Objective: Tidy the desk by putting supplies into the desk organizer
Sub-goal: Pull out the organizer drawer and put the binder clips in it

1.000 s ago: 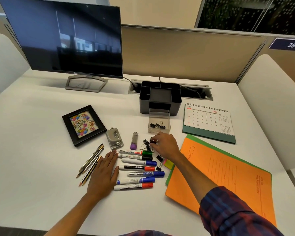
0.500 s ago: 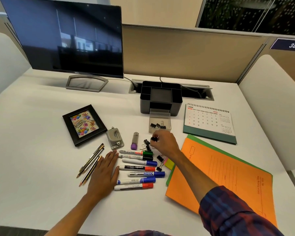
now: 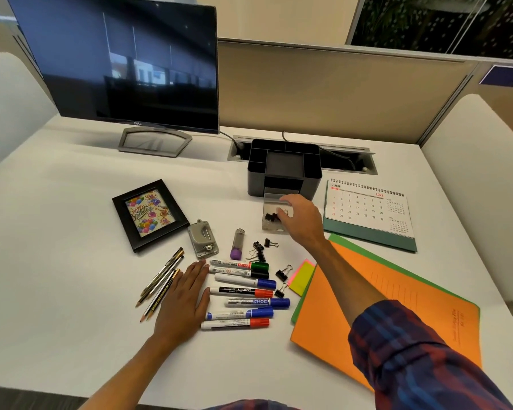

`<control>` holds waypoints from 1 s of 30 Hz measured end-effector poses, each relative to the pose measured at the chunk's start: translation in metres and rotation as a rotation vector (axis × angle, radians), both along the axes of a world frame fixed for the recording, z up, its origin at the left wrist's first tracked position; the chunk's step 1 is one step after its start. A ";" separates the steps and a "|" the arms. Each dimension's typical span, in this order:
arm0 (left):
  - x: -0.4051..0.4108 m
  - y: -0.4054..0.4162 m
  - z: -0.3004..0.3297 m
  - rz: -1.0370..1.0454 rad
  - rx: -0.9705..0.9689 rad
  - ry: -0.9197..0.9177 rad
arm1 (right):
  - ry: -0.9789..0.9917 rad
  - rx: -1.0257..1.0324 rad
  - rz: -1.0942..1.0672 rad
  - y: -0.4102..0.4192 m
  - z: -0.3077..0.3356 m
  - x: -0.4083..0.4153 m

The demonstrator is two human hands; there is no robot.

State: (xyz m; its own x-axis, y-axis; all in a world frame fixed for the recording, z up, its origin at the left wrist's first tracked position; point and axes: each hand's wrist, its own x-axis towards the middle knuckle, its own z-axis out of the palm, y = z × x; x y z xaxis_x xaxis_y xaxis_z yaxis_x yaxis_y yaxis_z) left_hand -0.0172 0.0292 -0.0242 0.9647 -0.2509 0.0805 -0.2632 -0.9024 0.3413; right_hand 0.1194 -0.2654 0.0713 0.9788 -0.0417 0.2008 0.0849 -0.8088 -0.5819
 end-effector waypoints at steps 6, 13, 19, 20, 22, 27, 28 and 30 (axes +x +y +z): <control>0.001 0.000 -0.001 0.003 0.008 0.007 | 0.003 -0.087 0.152 0.008 -0.012 -0.016; 0.000 -0.001 0.001 0.002 -0.003 0.003 | 0.223 -0.237 0.247 0.014 -0.031 -0.030; 0.000 0.000 0.000 0.004 0.001 0.002 | 0.221 -0.292 0.262 0.015 -0.038 -0.031; 0.000 0.000 0.000 0.002 0.004 0.002 | 0.209 -0.294 0.264 0.015 -0.038 -0.031; 0.000 0.000 0.000 0.001 0.004 0.003 | 0.180 -0.285 0.267 0.014 -0.037 -0.030; 0.001 -0.001 0.002 -0.001 0.014 0.000 | 0.005 -0.168 0.214 0.011 -0.024 -0.025; 0.001 -0.001 0.002 0.000 0.015 0.001 | -0.036 -0.144 0.189 0.010 -0.020 -0.022; 0.000 -0.002 0.002 0.002 0.014 0.001 | -0.085 -0.089 0.126 0.008 -0.012 -0.015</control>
State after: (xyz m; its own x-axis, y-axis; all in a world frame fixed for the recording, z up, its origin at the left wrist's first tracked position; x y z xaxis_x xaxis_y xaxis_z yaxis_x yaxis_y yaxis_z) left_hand -0.0167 0.0276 -0.0219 0.9653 -0.2496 0.0764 -0.2607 -0.9078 0.3286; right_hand 0.1049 -0.2573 0.0591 0.9545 0.1022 0.2801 0.2348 -0.8365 -0.4951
